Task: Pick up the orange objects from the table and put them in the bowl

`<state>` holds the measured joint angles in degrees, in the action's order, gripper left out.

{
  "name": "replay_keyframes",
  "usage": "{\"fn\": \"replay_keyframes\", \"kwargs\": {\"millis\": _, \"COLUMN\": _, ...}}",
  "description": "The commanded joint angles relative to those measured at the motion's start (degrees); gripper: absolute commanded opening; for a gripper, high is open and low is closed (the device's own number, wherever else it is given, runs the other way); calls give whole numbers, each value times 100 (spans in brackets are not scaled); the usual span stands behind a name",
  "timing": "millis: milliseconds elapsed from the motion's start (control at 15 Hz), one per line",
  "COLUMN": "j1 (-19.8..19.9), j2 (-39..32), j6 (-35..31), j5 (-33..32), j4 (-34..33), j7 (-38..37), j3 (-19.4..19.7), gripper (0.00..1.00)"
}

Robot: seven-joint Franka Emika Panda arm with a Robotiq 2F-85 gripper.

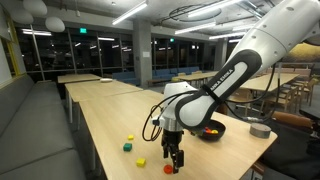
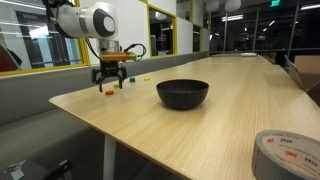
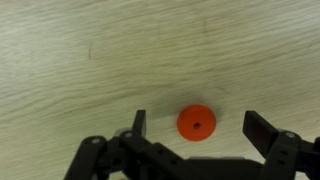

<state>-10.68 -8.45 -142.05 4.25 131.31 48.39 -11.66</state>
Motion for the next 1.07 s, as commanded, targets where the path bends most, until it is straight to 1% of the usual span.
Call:
{"fn": "replay_keyframes", "kwargs": {"millis": 0, "j1": 96, "j2": -108, "j6": -223, "j5": 155, "j4": -88, "j7": -17, "j3": -115, "gripper": 100}}
{"fn": "replay_keyframes", "kwargs": {"millis": 400, "j1": 28, "j2": -137, "j6": -769, "j5": -191, "j4": 106, "j7": -393, "j3": -98, "gripper": 100}}
{"fn": "replay_keyframes", "kwargs": {"millis": 467, "j1": -4, "j2": -126, "j6": -762, "j5": -392, "j4": 124, "j7": -526, "j3": -75, "gripper": 100}}
{"fn": "replay_keyframes", "kwargs": {"millis": 667, "j1": -43, "j2": -110, "j6": -402, "j5": -832, "j4": 71, "j7": -842, "j3": -52, "gripper": 100}}
{"fn": "replay_keyframes", "kwargs": {"millis": 800, "j1": -94, "j2": -116, "j6": -302, "j5": -1198, "j4": 62, "j7": -1196, "j3": -27, "gripper": 100}}
{"fn": "replay_keyframes", "kwargs": {"millis": 1000, "j1": -101, "j2": -111, "j6": -240, "j5": -1395, "j4": 57, "j7": -1485, "j3": -80, "gripper": 100}}
